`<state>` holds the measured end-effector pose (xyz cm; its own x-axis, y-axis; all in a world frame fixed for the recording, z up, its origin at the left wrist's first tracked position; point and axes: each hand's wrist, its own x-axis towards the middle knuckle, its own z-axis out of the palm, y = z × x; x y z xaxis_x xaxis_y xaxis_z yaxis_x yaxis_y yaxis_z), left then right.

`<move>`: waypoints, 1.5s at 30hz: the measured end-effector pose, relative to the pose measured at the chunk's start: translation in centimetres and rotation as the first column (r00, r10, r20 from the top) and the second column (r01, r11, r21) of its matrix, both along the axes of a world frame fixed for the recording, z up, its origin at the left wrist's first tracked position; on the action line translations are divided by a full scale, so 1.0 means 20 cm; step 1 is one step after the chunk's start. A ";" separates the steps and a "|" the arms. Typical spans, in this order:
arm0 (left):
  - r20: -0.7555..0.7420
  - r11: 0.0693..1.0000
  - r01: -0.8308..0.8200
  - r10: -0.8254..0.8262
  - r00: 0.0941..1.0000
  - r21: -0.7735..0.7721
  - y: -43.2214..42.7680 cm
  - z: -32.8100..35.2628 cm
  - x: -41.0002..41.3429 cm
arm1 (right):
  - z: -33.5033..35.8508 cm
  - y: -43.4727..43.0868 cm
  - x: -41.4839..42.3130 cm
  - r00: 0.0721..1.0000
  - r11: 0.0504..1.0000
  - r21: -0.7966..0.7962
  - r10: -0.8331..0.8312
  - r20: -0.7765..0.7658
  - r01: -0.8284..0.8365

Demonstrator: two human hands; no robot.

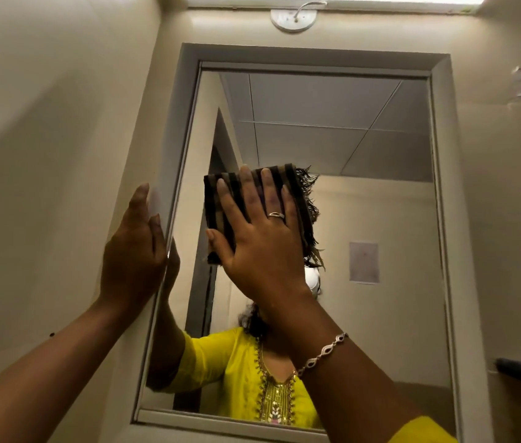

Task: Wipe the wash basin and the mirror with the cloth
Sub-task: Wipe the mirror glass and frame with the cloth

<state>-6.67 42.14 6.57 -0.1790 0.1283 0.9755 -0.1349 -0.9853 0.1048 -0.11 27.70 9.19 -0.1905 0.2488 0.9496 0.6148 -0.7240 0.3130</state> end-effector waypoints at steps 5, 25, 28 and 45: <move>-0.003 0.999 -0.040 0.040 0.999 0.010 -0.01 0.00 -0.01 | -0.02 -0.15 0.04 1.000 0.999 0.029 -0.020 0.007 0.020; 0.012 0.964 -0.213 0.214 0.977 0.159 0.06 0.02 0.11 | -0.05 -0.87 0.23 0.959 0.960 0.059 -0.270 -0.086 0.275; -0.042 0.947 -0.210 0.226 0.973 0.242 0.05 0.02 0.11 | -0.07 -0.88 0.23 0.955 0.950 0.121 -0.277 -0.104 0.289; -0.128 0.958 0.158 -0.131 0.983 0.238 -0.02 0.01 0.01 | -0.22 -0.40 0.08 0.966 0.944 0.230 -0.202 -0.163 0.236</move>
